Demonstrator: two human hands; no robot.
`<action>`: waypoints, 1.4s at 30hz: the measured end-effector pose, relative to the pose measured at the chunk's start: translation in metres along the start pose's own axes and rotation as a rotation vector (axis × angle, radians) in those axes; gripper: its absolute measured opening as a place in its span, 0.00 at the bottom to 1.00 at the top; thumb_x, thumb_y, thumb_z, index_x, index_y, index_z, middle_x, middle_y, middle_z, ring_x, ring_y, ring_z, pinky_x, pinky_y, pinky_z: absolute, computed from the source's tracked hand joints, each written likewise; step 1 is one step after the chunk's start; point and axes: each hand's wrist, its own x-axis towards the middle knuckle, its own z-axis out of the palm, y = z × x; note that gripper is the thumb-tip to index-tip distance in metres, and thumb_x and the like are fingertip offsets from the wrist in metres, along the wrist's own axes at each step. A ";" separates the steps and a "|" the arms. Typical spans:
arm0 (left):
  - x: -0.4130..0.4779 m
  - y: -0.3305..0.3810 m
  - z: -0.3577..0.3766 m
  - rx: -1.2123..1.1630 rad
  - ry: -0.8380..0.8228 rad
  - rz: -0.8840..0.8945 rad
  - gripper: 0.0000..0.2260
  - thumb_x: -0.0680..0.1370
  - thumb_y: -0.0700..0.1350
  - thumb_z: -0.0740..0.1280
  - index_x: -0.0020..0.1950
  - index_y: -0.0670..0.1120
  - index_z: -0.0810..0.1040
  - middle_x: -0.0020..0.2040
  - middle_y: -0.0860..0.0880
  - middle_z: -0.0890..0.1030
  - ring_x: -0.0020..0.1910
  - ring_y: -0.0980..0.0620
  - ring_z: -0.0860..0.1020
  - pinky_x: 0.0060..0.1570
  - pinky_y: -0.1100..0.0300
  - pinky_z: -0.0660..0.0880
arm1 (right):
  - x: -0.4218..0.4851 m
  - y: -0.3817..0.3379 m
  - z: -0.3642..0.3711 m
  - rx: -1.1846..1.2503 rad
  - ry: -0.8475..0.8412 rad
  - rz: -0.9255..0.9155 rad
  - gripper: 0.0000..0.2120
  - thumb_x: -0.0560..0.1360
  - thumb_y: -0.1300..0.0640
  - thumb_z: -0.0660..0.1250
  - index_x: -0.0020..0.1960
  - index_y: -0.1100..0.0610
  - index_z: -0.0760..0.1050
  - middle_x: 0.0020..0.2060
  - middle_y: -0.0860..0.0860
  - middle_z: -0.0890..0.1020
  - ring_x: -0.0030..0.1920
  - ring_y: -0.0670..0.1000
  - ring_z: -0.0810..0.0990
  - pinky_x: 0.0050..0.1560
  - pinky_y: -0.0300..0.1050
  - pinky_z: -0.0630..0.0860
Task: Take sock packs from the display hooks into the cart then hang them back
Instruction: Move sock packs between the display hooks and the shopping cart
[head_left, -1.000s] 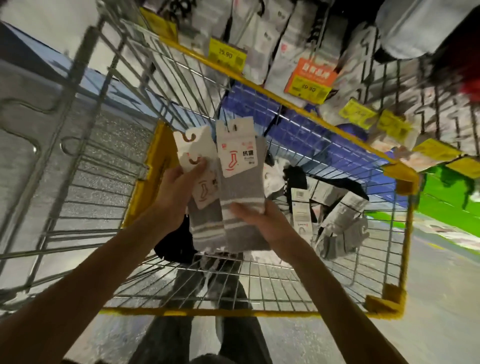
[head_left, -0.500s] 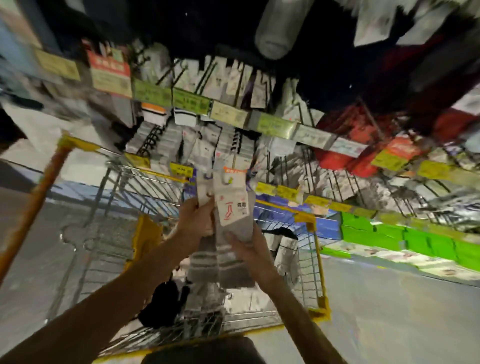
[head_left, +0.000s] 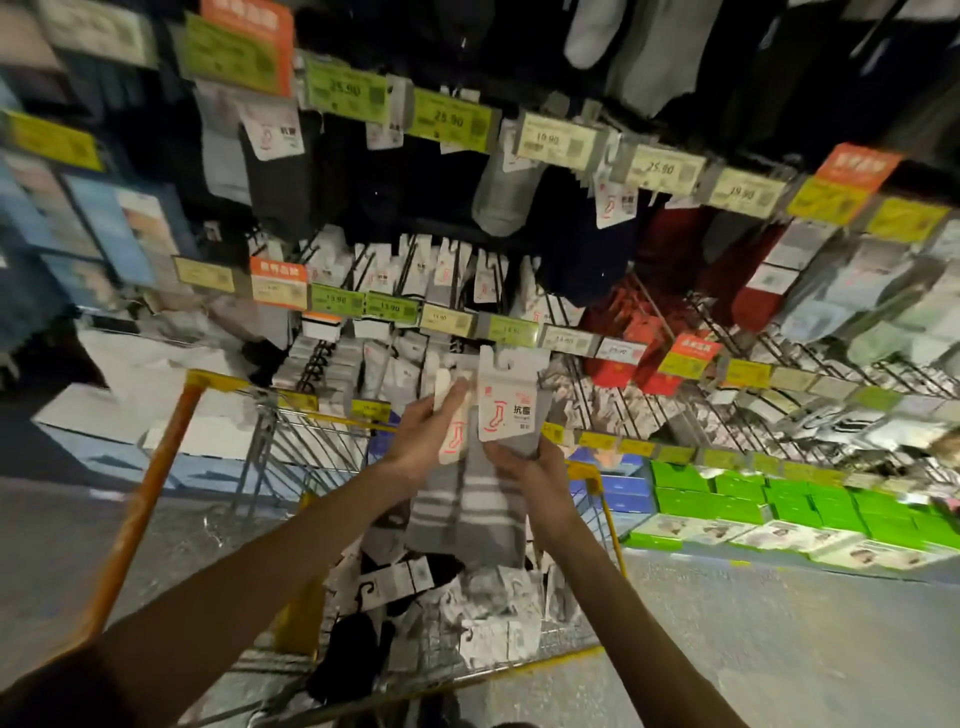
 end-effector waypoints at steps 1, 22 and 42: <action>-0.003 0.001 -0.006 0.026 -0.039 -0.010 0.13 0.79 0.59 0.65 0.53 0.52 0.81 0.44 0.57 0.83 0.50 0.51 0.81 0.47 0.61 0.76 | -0.001 -0.001 0.003 0.024 0.011 0.009 0.12 0.72 0.68 0.71 0.55 0.58 0.78 0.43 0.50 0.86 0.37 0.48 0.85 0.30 0.39 0.77; 0.078 -0.047 -0.051 0.063 -0.025 -0.213 0.09 0.69 0.36 0.78 0.48 0.43 0.84 0.50 0.42 0.85 0.43 0.51 0.86 0.43 0.56 0.82 | 0.151 0.029 0.036 -0.082 0.021 0.285 0.16 0.68 0.48 0.77 0.48 0.56 0.77 0.40 0.53 0.85 0.44 0.55 0.83 0.46 0.51 0.79; 0.194 -0.046 -0.063 0.276 0.195 -0.219 0.12 0.66 0.53 0.80 0.43 0.52 0.81 0.38 0.57 0.83 0.39 0.59 0.82 0.35 0.67 0.78 | 0.275 0.043 0.059 0.230 0.125 0.223 0.07 0.71 0.72 0.70 0.42 0.61 0.81 0.34 0.52 0.85 0.36 0.52 0.85 0.39 0.48 0.81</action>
